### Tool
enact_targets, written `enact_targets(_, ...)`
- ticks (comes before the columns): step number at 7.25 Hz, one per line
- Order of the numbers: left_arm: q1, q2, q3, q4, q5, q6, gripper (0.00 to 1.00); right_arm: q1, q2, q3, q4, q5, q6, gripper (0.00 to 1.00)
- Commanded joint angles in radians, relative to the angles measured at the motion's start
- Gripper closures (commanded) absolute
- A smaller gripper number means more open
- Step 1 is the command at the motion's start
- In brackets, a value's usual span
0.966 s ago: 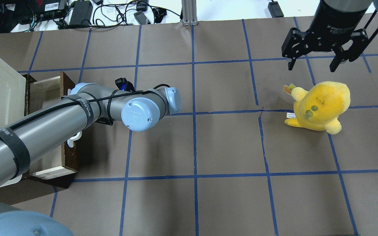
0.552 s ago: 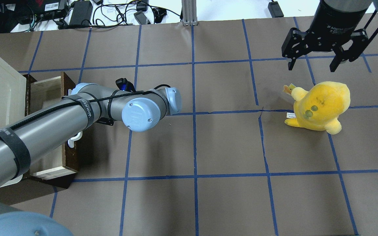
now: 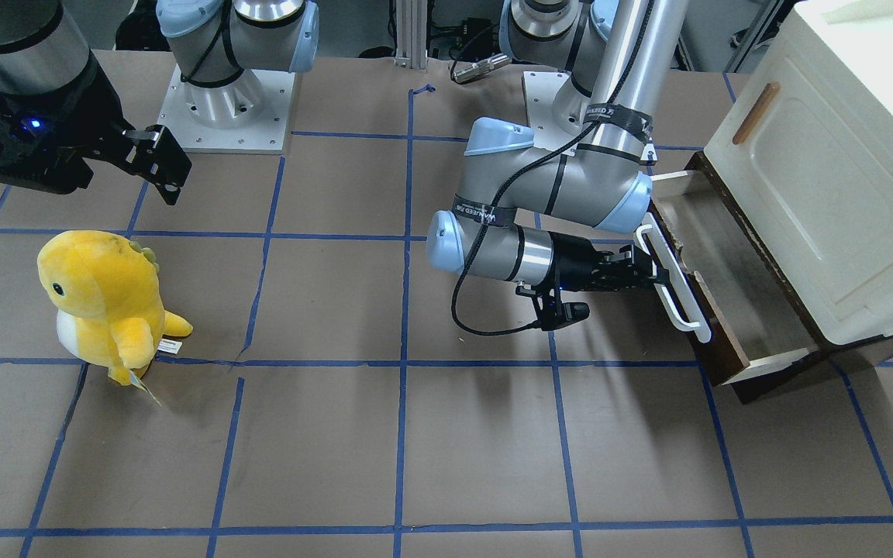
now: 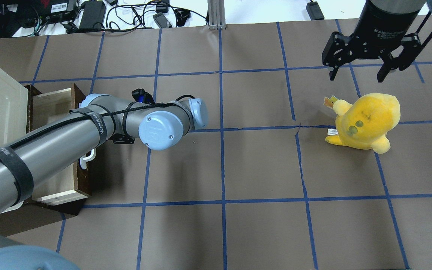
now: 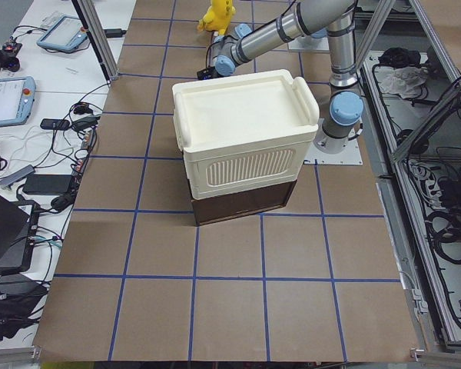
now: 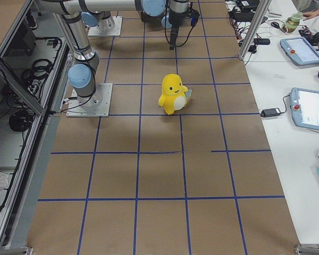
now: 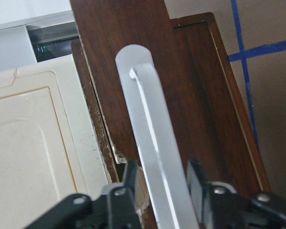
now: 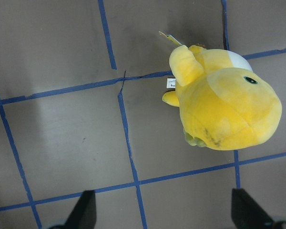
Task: Pull drawer sideways
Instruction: 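Open the left gripper and lift it away from the handle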
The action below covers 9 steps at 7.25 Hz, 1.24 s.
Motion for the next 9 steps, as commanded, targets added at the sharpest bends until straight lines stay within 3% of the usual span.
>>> enact_targets(1,-0.013,0.018,0.053,0.002,-0.104,0.017,0.00,0.001,0.000,0.000,-0.001,0.000,0.000,0.00)
enact_targets(2,-0.029,0.057,0.105,0.010,-0.200,0.126,0.00,-0.001,0.000,0.000,-0.001,0.000,0.000,0.00)
enact_targets(4,-0.037,0.125,0.271,0.016,-0.523,0.218,0.00,0.001,0.000,0.000,0.001,0.000,0.000,0.00)
enact_targets(6,0.020,0.223,0.302,0.014,-0.748,0.261,0.00,0.001,0.000,0.000,0.001,0.000,0.000,0.00)
enact_targets(7,0.085,0.286,0.305,0.014,-0.928,0.267,0.00,0.001,0.000,0.000,-0.001,0.000,0.000,0.00)
enact_targets(9,0.167,0.386,0.304,0.031,-1.101,0.335,0.00,-0.001,0.000,0.000,-0.001,0.000,0.000,0.00)
